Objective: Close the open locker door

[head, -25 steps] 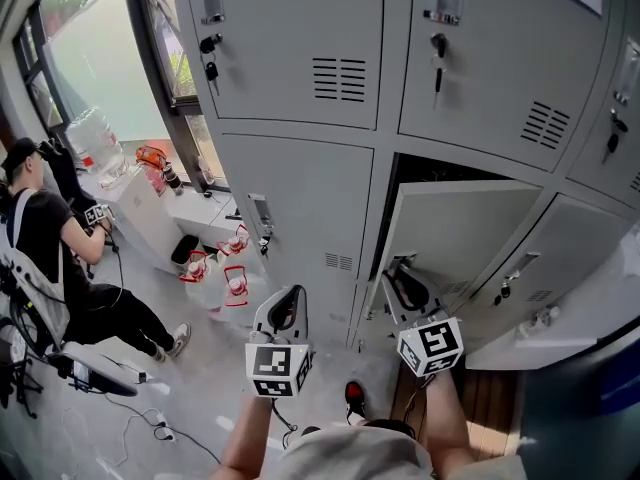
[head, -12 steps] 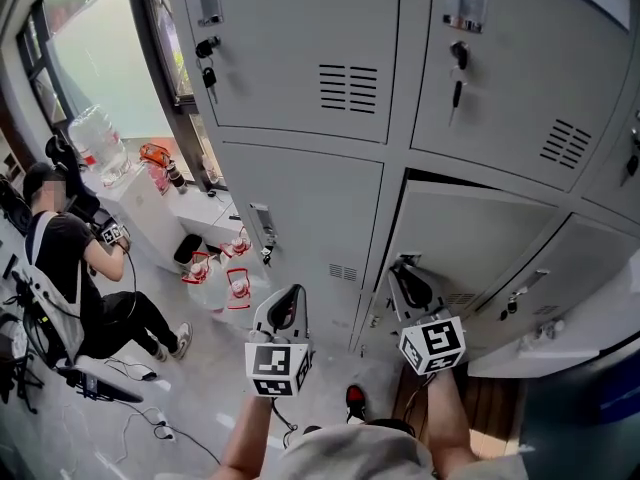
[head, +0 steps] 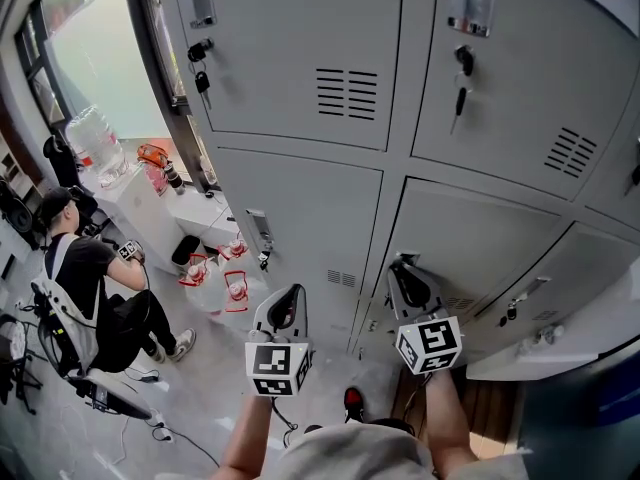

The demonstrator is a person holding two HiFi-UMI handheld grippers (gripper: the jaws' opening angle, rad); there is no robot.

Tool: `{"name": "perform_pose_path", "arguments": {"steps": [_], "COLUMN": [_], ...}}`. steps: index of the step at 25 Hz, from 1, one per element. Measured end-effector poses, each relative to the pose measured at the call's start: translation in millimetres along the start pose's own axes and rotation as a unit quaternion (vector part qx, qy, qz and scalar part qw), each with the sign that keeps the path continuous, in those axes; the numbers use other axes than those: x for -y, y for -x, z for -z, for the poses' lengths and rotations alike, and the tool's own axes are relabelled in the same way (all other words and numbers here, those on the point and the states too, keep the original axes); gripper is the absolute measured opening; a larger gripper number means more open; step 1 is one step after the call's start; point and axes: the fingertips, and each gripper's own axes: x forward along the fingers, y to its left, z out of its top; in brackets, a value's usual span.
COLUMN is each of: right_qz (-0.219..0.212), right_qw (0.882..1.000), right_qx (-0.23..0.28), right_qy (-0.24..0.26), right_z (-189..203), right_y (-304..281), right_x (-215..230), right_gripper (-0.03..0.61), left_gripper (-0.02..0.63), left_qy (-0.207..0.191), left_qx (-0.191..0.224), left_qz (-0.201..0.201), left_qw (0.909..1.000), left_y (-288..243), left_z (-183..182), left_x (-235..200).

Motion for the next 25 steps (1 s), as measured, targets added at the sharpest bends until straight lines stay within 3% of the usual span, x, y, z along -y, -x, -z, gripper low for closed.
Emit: {"name": "perform_pose_path", "arguments": {"steps": [25], "right_qz": [0.025], "right_qw": [1.000], "right_qx": [-0.005], "right_qy": [-0.004], "right_z": [1], "right_y": [-16], "right_x": [13], "right_gripper": [0.039], "left_gripper": [0.021], "left_qy": [0.005], "left_qx": [-0.006], "left_qz": [-0.003], "left_qw": [1.0000], "left_y": [-18], "left_z": [2], "left_x": [-6]}}
